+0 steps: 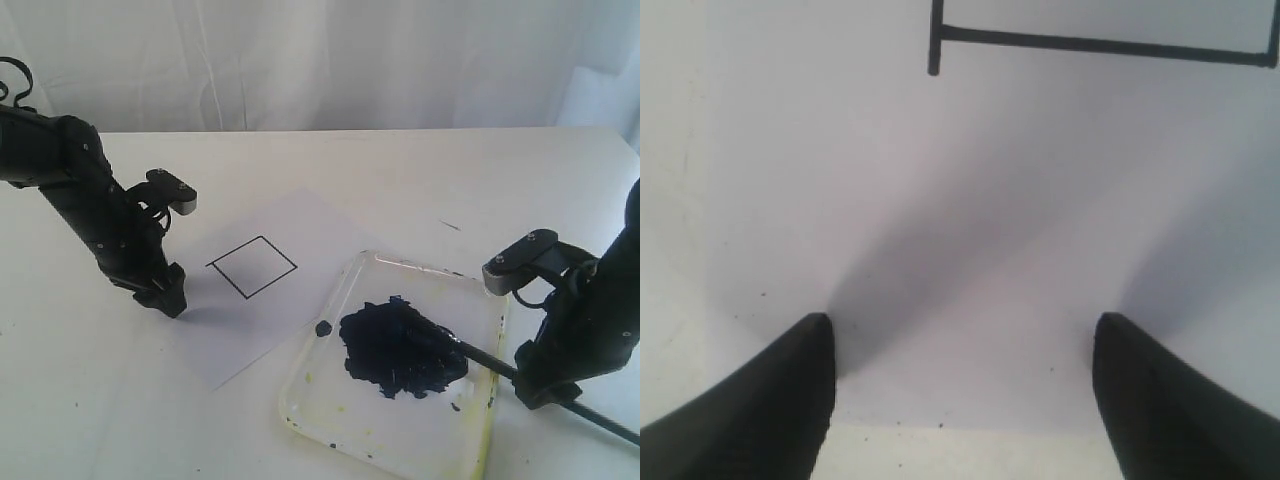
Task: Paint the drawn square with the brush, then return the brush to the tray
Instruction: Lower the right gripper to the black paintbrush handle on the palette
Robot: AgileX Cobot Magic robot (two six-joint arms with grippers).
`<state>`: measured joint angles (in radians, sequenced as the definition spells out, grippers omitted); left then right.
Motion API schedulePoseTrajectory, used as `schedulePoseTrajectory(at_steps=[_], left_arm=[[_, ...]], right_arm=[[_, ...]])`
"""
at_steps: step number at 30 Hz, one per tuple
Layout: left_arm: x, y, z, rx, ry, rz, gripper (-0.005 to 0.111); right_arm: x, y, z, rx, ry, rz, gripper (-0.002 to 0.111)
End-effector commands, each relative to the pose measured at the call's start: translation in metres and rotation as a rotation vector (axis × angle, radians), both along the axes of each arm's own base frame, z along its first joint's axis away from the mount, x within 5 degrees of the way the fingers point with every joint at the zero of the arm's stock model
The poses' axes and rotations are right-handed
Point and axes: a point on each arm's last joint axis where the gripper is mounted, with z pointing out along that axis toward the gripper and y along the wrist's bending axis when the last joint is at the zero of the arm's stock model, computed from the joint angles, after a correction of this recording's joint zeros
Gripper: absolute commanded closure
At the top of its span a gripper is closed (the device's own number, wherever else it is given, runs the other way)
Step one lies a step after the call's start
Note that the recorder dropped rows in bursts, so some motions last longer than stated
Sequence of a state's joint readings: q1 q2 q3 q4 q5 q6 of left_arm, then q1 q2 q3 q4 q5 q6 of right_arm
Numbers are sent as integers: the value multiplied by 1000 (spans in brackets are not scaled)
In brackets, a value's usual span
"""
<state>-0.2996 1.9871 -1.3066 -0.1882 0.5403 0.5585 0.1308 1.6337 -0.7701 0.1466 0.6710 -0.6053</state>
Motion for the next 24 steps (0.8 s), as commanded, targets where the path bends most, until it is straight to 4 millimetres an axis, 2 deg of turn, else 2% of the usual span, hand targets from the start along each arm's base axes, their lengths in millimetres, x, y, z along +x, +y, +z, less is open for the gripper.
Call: schedulePoseTrajectory(at_steps=[1,8,24], left_arm=[[-9,-1,-7,5,80,-5,33],[-9,-1,-7,5,80,-5,33],[-9,-1,-8,6,82,-4,33]], right_arm=[[0,1,-11,-6,29,68,45],[-1,0,-15,-28,46,188,45],[-6,-8,-18,-114,83,275,45]])
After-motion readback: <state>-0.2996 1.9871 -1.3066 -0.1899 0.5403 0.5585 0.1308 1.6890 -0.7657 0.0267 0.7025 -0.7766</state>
